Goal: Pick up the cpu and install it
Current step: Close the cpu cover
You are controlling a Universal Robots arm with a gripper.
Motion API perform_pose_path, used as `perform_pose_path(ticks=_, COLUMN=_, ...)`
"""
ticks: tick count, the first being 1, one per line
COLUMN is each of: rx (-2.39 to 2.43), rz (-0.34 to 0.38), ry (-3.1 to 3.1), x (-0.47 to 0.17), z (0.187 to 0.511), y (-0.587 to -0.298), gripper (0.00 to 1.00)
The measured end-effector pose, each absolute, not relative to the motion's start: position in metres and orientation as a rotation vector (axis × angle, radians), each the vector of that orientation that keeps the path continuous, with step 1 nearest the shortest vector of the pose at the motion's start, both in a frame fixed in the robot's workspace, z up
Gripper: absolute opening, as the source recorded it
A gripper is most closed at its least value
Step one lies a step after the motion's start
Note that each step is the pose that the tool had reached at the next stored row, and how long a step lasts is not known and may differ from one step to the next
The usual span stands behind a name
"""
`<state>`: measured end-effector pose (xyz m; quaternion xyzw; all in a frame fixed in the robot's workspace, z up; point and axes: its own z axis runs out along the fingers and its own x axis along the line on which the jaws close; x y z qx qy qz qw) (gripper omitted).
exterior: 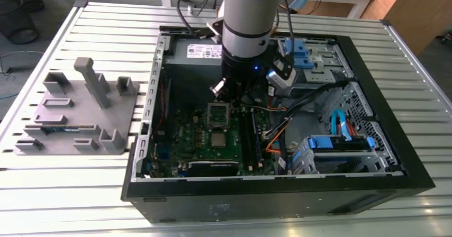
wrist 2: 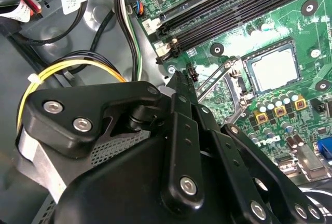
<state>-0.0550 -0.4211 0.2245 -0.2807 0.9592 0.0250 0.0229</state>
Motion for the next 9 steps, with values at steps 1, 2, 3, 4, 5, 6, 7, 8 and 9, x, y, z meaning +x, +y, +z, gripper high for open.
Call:
perform_pose_path(ticks=1, rx=-0.871, rz=0.078, ry=2.97, x=-0.055, z=0.2244, y=-0.4211, gripper=0.11)
perform_pose_path(ticks=2, rx=-0.871, rz=0.078, ry=2.97, x=-0.055, z=0.2244, y=-0.4211, gripper=0.11)
perform_pose_path(ticks=3, rx=-0.871, rz=0.078, ry=2.97, x=-0.055, z=0.2244, y=-0.4211, gripper=0.11)
perform_pose_path(ticks=4, rx=-0.872, rz=0.078, ry=2.97, x=-0.055, z=0.2245, y=-0.4211, gripper=0.11)
perform_pose_path(ticks=5, rx=-0.873, rz=0.078, ry=2.969, x=-0.055, z=0.2245, y=-0.4212, gripper=0.11)
perform_pose_path(ticks=6, rx=-0.881, rz=0.078, ry=2.967, x=-0.055, z=0.2245, y=-0.4212, gripper=0.11)
perform_pose_path(ticks=7, rx=-0.899, rz=0.078, ry=2.962, x=-0.055, z=0.2245, y=-0.4211, gripper=0.11)
perform_pose_path(ticks=8, rx=-0.921, rz=0.079, ry=2.956, x=-0.055, z=0.2245, y=-0.4211, gripper=0.11)
perform_pose_path(ticks=9, rx=-0.943, rz=0.079, ry=2.949, x=-0.055, z=0.2245, y=-0.4212, gripper=0.11)
